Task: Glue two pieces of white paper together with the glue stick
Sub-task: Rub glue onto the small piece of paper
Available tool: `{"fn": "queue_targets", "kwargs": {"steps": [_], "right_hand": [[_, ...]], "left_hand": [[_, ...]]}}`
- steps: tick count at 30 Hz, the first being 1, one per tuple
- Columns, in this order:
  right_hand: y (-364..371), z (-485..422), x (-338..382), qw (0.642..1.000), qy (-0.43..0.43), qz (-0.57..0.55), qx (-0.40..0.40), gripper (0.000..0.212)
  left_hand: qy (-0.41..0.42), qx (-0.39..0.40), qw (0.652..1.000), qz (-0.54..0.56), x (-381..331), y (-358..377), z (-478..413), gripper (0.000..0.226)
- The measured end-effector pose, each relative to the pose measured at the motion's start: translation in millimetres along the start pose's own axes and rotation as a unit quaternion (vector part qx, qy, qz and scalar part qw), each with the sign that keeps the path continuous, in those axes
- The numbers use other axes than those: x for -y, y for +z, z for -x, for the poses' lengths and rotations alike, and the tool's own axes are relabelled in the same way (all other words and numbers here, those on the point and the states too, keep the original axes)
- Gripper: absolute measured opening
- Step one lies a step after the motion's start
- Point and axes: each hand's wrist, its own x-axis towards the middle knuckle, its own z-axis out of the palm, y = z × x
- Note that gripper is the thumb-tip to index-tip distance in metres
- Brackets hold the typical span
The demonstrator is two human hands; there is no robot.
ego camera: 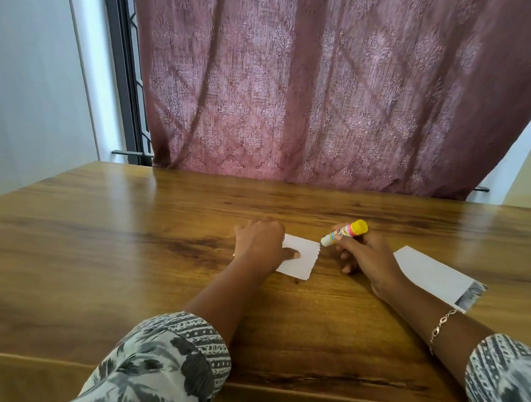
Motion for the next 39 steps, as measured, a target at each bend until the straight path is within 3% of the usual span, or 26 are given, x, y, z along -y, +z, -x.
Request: {"fn": "queue_targets", "kwargs": {"steps": [13, 18, 39], "right_hand": [[6, -13, 3, 0.996, -0.052, 0.075, 0.018, 0.010], [8, -15, 3, 0.990, -0.064, 0.127, 0.019, 0.020], [8, -18, 0, 0.987, -0.060, 0.148, 0.024, 0.026]], "left_hand": [[0.018, 0.024, 1.000, 0.007, -4, -4, 4, 0.043], [0.015, 0.028, 0.999, 0.002, -5, -6, 7, 0.043], [0.007, 0.037, 0.999, -0.012, -8, -6, 8, 0.046]]}}
